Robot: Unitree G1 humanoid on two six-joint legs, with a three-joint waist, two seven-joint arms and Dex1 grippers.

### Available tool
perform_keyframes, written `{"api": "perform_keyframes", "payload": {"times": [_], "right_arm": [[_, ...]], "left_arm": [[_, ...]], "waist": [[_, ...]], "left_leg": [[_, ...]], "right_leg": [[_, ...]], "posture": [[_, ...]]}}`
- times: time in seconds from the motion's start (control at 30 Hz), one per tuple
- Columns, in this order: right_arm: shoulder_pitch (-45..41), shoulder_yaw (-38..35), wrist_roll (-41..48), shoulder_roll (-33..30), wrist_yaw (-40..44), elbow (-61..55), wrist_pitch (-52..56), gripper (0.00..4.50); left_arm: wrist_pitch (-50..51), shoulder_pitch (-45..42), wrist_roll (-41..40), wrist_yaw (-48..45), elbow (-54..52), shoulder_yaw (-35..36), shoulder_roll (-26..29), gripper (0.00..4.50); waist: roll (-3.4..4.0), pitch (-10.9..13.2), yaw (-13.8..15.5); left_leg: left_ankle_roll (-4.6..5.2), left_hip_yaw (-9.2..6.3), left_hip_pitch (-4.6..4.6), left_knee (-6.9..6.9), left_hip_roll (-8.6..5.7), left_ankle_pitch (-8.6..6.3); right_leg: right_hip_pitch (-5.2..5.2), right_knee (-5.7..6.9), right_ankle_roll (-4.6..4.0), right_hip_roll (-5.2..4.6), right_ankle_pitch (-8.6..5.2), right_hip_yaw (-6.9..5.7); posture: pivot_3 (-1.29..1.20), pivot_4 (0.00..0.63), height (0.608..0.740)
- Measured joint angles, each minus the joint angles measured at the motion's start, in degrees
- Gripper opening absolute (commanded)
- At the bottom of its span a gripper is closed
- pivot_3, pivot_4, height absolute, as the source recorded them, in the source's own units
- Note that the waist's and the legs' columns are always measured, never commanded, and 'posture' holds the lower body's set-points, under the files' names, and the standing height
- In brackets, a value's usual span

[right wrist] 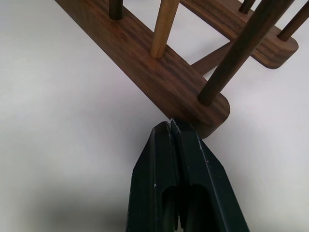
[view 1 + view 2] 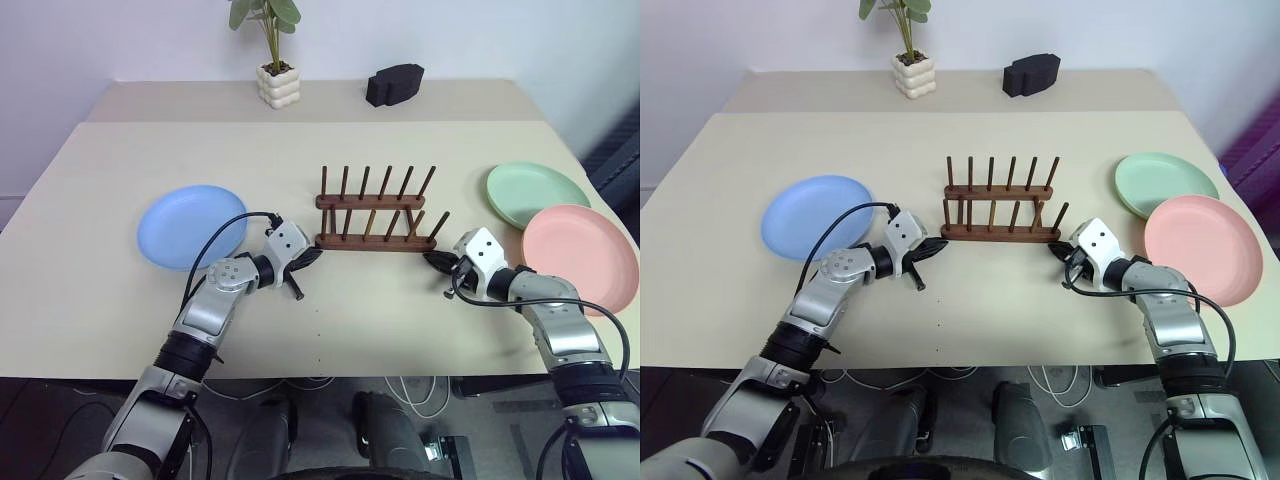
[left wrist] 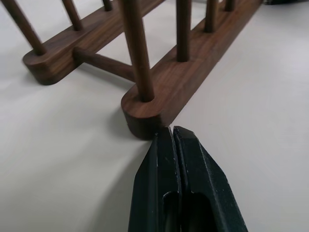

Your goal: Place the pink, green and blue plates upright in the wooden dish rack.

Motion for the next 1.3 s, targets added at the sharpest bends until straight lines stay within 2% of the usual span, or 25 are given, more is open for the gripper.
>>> {"api": "perform_keyframes", "payload": {"times": [0.23,0.37,0.43,0.5,0.7,0.9,1.1,1.3], "right_arm": [[0.14,0.03,0.24,0.01,0.30,-0.44,0.36,0.02],[2.69,-0.52,1.83,-1.61,2.26,-4.88,2.96,0.02],[5.11,-1.94,3.66,-4.14,4.19,-8.30,5.66,0.53],[7.17,-5.16,6.75,-7.11,5.89,-12.61,9.43,1.23],[11.19,-17.91,14.16,-12.51,6.35,-20.77,17.57,4.39],[17.27,-24.57,13.81,-14.81,4.06,-21.46,21.32,4.45],[24.30,-24.80,11.77,-13.48,0.11,-24.86,23.10,4.45],[27.26,-24.73,8.27,-11.27,-5.64,-26.61,23.43,4.45]], "left_arm": [[0.11,0.79,-0.12,-0.19,-0.82,0.40,0.21,0.00],[1.21,3.43,-2.41,-2.37,-4.27,1.83,1.34,0.00],[2.35,5.42,-5.15,-3.94,-7.37,3.35,1.99,0.00],[3.80,6.66,-8.02,-5.15,-10.67,5.53,3.14,0.00],[7.55,9.67,-15.28,-9.39,-19.28,9.35,6.23,0.00],[9.65,10.93,-18.43,-14.66,-22.79,6.59,6.97,0.00],[9.96,9.52,-18.54,-16.54,-23.56,1.00,4.19,0.00],[10.02,8.93,-18.63,-17.62,-23.51,-1.33,2.74,0.00]], "waist": [[0.00,0.00,-0.06],[0.03,0.02,0.08],[0.05,0.04,0.17],[0.06,0.05,0.30],[0.06,0.05,0.30],[0.05,0.05,0.80],[0.05,0.05,1.44],[0.07,0.04,1.36]], "left_leg": [[0.00,0.00,0.00,-0.01,0.00,0.00],[0.00,-0.04,-0.11,-0.06,0.01,0.00],[0.00,-0.15,-0.25,-0.07,0.00,0.00],[0.00,-0.16,-0.28,-0.03,0.00,0.00],[0.00,-0.15,-0.22,-0.05,0.01,-0.01],[0.00,0.06,-0.23,-0.03,0.01,-0.01],[0.00,0.09,-0.23,-0.03,0.01,-0.01],[0.01,0.10,-0.22,-0.03,0.02,-0.01]], "right_leg": [[0.00,0.00,0.00,0.00,0.00,0.00],[-0.12,-0.01,0.02,0.00,-0.01,0.00],[-0.25,-0.02,0.02,-0.02,-0.01,0.02],[-0.27,-0.03,0.01,-0.03,-0.01,0.02],[-0.18,-0.08,-0.16,-0.03,-0.13,0.01],[-0.17,-0.08,-0.19,-0.03,-0.14,0.01],[-0.17,-0.09,-0.19,-0.02,-0.15,0.03],[-0.19,-0.08,-0.16,-0.02,-0.17,0.04]], "posture": [[0.00,0.150,0.731],[0.00,0.150,0.731],[0.00,0.150,0.731],[0.00,0.150,0.731],[0.00,0.150,0.731],[0.00,0.150,0.731],[0.00,0.150,0.731],[0.00,0.150,0.731]]}}
